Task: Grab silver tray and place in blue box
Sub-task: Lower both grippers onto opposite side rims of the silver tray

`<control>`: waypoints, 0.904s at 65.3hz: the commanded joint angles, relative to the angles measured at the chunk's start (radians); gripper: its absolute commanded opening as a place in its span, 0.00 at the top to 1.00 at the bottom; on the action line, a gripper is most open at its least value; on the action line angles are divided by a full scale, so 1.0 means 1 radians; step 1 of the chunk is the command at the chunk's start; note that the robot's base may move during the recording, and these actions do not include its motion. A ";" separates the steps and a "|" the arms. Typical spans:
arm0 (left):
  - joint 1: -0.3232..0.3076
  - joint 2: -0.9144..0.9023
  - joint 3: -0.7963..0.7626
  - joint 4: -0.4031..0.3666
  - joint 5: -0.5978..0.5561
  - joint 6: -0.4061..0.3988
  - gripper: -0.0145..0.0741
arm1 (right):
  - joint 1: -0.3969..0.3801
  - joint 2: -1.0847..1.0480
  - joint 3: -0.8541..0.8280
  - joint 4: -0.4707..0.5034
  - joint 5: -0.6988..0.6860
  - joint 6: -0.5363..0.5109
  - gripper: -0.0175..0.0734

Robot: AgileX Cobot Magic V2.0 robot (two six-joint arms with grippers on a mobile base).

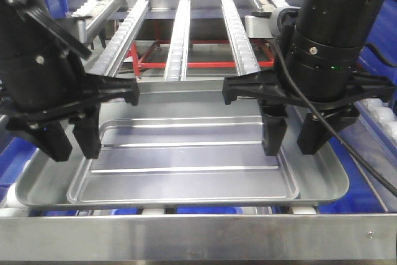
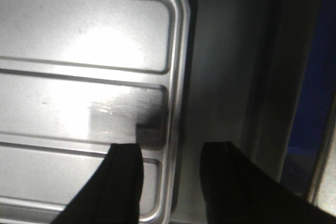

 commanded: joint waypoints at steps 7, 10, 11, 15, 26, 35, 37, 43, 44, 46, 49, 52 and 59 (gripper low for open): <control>0.001 -0.018 -0.030 0.001 -0.049 -0.012 0.68 | -0.015 -0.024 -0.032 -0.010 -0.037 -0.013 0.36; 0.001 -0.011 -0.030 0.001 -0.049 -0.012 0.68 | -0.016 -0.021 -0.032 -0.010 -0.039 -0.013 0.36; 0.001 -0.011 -0.030 0.001 -0.049 -0.012 0.68 | -0.016 -0.021 -0.032 -0.010 -0.041 -0.013 0.36; 0.001 -0.009 -0.030 0.001 -0.049 -0.012 0.68 | -0.016 -0.021 -0.032 -0.010 -0.047 -0.013 0.36; 0.001 -0.001 -0.030 0.015 -0.053 -0.012 0.68 | -0.016 -0.002 -0.032 -0.010 -0.074 -0.013 0.36; 0.001 0.021 -0.030 0.013 -0.061 -0.012 0.68 | -0.016 0.014 -0.032 -0.010 -0.084 -0.013 0.36; 0.001 0.026 -0.030 0.011 -0.061 -0.012 0.68 | -0.016 0.015 -0.032 -0.010 -0.087 -0.013 0.36; 0.001 0.048 -0.030 0.006 -0.059 -0.012 0.68 | -0.016 0.022 -0.032 -0.010 -0.096 -0.013 0.36; 0.001 0.051 -0.030 0.003 -0.059 -0.012 0.68 | -0.016 0.023 -0.032 -0.010 -0.096 -0.013 0.36; 0.001 0.056 -0.030 -0.005 -0.059 -0.012 0.68 | -0.016 0.024 -0.032 -0.010 -0.096 -0.013 0.36; 0.001 0.060 -0.030 -0.011 -0.059 -0.012 0.68 | -0.016 0.026 -0.032 -0.010 -0.095 -0.013 0.36; 0.001 0.060 -0.030 -0.015 -0.059 -0.012 0.68 | -0.016 0.027 -0.032 -0.010 -0.095 -0.013 0.36; 0.001 0.060 -0.030 -0.015 -0.059 -0.012 0.68 | -0.016 0.027 -0.032 -0.010 -0.096 -0.013 0.36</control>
